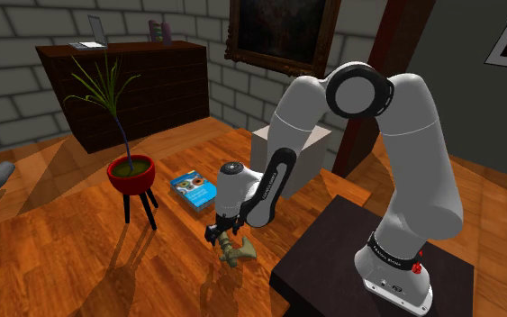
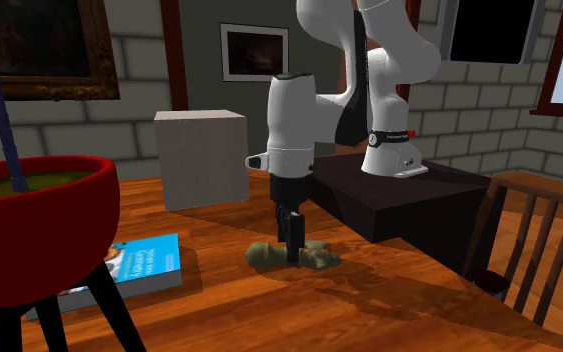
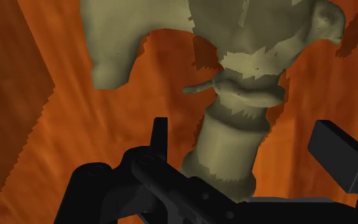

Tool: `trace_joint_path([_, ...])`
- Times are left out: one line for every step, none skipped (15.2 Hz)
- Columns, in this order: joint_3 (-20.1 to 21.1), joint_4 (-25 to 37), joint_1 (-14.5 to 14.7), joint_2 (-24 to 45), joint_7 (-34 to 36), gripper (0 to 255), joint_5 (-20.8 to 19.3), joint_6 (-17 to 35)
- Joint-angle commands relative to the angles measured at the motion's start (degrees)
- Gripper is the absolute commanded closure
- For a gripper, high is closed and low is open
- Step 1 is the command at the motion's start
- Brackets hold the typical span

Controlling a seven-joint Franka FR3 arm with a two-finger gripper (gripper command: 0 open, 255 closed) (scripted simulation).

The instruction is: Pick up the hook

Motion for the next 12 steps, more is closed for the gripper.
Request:
trace_joint_path([-0.8,0.5,0.7,1.4,0.4,0,-0.4,1.0])
trace_joint_path([-0.8,0.5,0.7,1.4,0.4,0,-0.4,1.0])
trace_joint_path([-0.8,0.5,0.7,1.4,0.4,0,-0.4,1.0])
trace_joint_path([-0.8,0.5,0.7,1.4,0.4,255,-0.4,1.0])
trace_joint_path([-0.8,0.4,0.7,1.4,0.4,255,-0.4,1.0])
trace_joint_path([-0.8,0.4,0.7,1.4,0.4,255,-0.4,1.0])
trace_joint_path([-0.8,0.5,0.7,1.4,0.4,255,-0.4,1.0])
trace_joint_path([-0.8,0.4,0.7,1.4,0.4,255,-0.4,1.0])
trace_joint_path([-0.8,0.4,0.7,1.4,0.4,255,-0.4,1.0])
trace_joint_path([-0.8,0.4,0.7,1.4,0.4,255,-0.4,1.0])
trace_joint_path([-0.8,0.4,0.7,1.3,0.4,255,-0.4,1.0])
trace_joint_path([-0.8,0.4,0.7,1.4,0.4,255,-0.4,1.0])
